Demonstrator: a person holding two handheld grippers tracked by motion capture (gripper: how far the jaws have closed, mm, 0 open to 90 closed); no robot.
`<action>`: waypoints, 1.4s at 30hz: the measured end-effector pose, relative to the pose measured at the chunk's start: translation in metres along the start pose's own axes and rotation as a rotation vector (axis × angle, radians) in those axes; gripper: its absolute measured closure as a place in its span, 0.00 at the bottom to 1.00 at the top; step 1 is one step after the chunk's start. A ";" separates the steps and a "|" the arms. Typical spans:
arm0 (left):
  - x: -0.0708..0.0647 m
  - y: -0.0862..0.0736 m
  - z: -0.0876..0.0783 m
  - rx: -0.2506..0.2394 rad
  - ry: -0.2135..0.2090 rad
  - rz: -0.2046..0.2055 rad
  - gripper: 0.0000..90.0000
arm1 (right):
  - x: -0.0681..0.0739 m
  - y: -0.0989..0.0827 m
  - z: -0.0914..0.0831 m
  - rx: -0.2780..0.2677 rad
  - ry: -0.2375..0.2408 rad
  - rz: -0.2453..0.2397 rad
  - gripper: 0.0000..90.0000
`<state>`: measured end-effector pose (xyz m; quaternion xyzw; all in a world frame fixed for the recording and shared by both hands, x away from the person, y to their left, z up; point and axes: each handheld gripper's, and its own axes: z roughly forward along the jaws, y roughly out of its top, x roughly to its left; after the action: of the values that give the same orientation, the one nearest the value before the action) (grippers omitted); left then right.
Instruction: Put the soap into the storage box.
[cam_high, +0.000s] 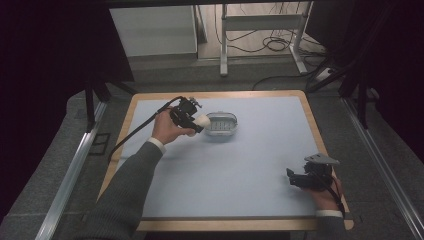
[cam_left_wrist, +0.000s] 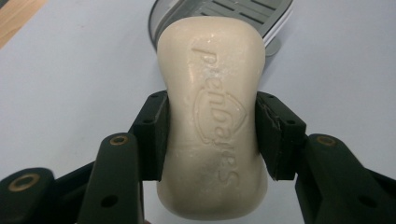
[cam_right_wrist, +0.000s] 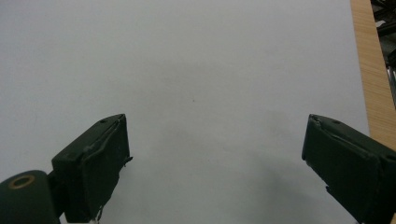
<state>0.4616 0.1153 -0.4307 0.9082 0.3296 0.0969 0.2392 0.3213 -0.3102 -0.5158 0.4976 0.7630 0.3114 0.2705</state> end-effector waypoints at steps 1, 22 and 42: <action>-0.001 0.002 0.001 -0.001 0.003 0.001 0.55 | 0.000 0.000 0.000 0.000 0.000 0.000 0.08; -0.016 0.049 0.016 0.012 -0.003 0.097 0.55 | -0.002 0.000 -0.001 -0.006 0.000 0.008 0.08; -0.005 0.066 0.051 0.019 -0.066 0.158 0.55 | -0.004 -0.001 0.000 0.000 -0.004 0.012 0.08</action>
<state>0.5114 0.0496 -0.4419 0.9363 0.2498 0.0825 0.2326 0.3226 -0.3146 -0.5164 0.5030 0.7596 0.3119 0.2698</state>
